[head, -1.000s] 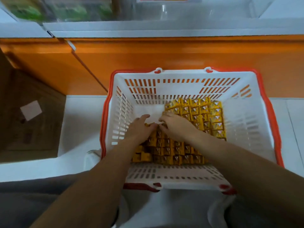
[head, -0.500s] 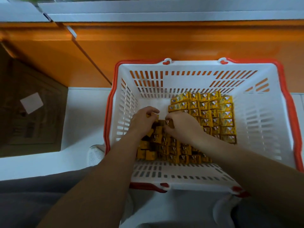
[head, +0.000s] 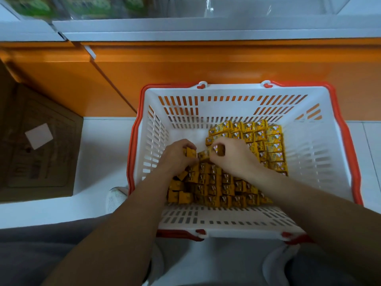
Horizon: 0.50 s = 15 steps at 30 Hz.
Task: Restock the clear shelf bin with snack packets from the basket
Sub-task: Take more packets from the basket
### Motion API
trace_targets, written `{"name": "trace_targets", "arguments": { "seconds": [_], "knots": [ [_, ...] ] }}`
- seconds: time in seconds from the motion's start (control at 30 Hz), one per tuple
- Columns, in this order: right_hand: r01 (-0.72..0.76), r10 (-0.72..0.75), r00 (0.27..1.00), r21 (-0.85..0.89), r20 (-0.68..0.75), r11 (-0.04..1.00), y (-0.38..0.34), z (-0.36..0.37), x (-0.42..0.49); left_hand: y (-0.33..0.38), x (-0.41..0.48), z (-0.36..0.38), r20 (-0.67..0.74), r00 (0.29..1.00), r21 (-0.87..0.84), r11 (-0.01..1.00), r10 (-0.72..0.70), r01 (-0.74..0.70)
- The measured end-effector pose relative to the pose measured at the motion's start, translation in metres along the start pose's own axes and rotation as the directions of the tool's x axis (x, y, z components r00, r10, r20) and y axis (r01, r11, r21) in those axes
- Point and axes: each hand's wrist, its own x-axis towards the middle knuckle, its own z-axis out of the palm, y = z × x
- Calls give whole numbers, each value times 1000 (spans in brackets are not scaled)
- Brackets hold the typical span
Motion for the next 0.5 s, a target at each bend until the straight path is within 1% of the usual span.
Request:
{"name": "trace_targets", "arguments": {
  "seconds": [0.07,0.13,0.2,0.27,0.37,0.5],
  "knots": [
    [-13,14,1000,42,-28,999,-2,-12,2,9,-1,-5,-30,999,-16,1000,-19,18],
    [-53,56,997,58,-45,997,-5,-26,6,20,-1,-12,-30,999,-46,998,-36,35],
    [-61,64,995,52,-76,997,-10,-44,8,35,-3,-22,-4,1000,-61,998,-13,12],
    [-54,57,996,45,-71,998,-17,-63,7,53,-8,-37,20,999,-57,997,47,-46],
    [12,-12,1000,-4,6,1000,-31,-96,2,84,-24,-67,65,992,-42,993,111,-108],
    [115,-98,985,-121,142,986,-69,-146,-18,133,-64,-113,170,973,-105,985,156,-140]
  ]
}}
